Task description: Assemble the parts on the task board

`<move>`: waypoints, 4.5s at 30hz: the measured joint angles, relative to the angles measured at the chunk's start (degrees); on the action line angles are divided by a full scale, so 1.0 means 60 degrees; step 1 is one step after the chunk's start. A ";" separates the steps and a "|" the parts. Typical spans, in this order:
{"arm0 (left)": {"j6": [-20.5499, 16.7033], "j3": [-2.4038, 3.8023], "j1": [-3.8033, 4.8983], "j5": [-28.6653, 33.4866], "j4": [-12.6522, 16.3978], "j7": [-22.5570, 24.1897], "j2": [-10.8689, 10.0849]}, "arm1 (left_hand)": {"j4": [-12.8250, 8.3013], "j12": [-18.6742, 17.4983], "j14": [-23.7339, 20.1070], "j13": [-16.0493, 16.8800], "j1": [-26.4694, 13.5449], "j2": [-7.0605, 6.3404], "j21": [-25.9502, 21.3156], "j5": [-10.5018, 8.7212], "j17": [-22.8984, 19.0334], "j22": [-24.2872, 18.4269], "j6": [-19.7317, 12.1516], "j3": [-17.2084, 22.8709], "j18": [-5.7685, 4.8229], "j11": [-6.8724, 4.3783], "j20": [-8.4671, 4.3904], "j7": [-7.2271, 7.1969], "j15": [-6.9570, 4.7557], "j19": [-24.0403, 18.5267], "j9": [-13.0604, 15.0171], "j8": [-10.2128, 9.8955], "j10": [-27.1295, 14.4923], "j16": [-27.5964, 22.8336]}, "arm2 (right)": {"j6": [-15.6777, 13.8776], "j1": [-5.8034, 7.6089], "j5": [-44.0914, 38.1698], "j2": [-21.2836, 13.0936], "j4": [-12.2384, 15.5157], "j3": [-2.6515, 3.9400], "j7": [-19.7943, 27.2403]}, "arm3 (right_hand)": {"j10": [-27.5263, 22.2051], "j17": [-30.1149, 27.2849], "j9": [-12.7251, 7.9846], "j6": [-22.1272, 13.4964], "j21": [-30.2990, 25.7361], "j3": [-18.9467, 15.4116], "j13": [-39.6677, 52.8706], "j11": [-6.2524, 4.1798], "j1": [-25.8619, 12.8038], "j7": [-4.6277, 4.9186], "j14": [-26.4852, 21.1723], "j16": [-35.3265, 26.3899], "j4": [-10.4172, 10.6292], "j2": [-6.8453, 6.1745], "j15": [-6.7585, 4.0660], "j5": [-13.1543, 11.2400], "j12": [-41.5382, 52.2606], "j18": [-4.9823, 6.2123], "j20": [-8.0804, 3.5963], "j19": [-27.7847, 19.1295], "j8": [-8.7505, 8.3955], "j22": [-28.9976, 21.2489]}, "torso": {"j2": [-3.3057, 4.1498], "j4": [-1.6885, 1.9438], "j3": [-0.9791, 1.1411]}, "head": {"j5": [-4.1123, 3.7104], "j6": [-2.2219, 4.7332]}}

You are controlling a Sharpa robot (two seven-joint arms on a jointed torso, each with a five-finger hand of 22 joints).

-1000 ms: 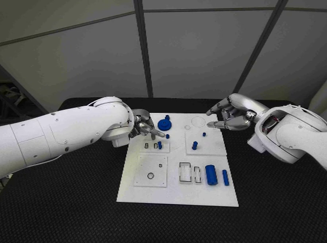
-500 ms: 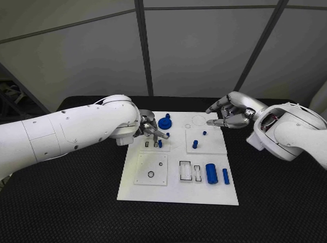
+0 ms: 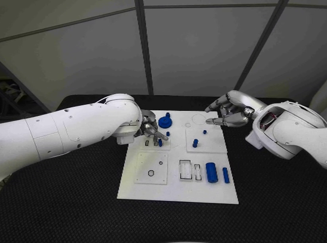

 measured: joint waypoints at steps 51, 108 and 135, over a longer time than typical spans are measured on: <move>0.0307 0.0009 0.0019 -0.0025 -0.0036 0.0111 0.0168 | -0.1018 -0.0427 0.0003 0.0002 0.1927 0.0440 0.0000 0.3620 -0.0001 -0.0003 0.0000 0.1144 0.0000 -0.0067 0.0001 -0.0068 -0.0061 -0.0001 0.0775 -0.0934 0.0069 -0.0003 | 0.0149 -0.0002 -0.0007 0.0279 -0.0252 -0.0002 -0.0099 | 0.0000 0.0017 0.0005 0.0033 0.0000 0.0027 -0.0026 0.0000 0.0000 -0.0034 0.0000 0.0001 0.0026 0.0000 0.0000 0.0088 0.0000 -0.0001 0.0000 0.0000 0.0000 -0.0001 | -0.0001 0.0006 -0.0007 | 0.0038 -0.0092; -0.2097 -0.0013 -0.0470 0.0028 0.1263 -0.0092 -0.1102 | -0.0043 -0.0484 -0.0034 0.0017 0.0118 -0.1985 0.0074 0.4796 -0.0002 -0.0004 0.0394 0.6311 0.0001 -0.0083 -0.0052 -0.0048 -0.0066 0.0153 0.2109 -0.1257 0.0425 0.0162 | 0.0207 -0.0003 -0.0015 0.0361 -0.0495 -0.0005 -0.0137 | 0.0000 0.0014 0.0002 0.0033 0.0000 0.0082 -0.0023 0.0000 0.0000 -0.0033 0.0000 0.0001 0.0081 0.0000 0.0000 0.0083 -0.0001 -0.0001 0.0000 0.0000 0.0000 -0.0002 | -0.0007 0.0038 0.0000 | 0.0130 -0.0194; -0.1749 0.0002 -0.0464 -0.0231 0.1090 -0.0091 -0.0814 | -0.0204 -0.0483 -0.0033 0.0018 -0.0059 -0.2084 0.0074 0.4722 -0.0002 -0.0004 0.0449 0.6524 0.0001 -0.0080 -0.0052 -0.0061 -0.0064 0.0152 0.2156 -0.1257 0.0427 0.0161 | 0.0259 -0.0003 -0.0017 0.0444 -0.0492 -0.0005 -0.0133 | 0.0000 0.0013 0.0001 0.0033 0.0000 0.0056 -0.0022 0.0000 0.0000 -0.0033 0.0000 0.0001 0.0106 0.0000 0.0000 0.0117 -0.0001 -0.0001 0.0000 0.0000 0.0000 -0.0002 | -0.0013 0.0045 -0.0005 | 0.0115 -0.0206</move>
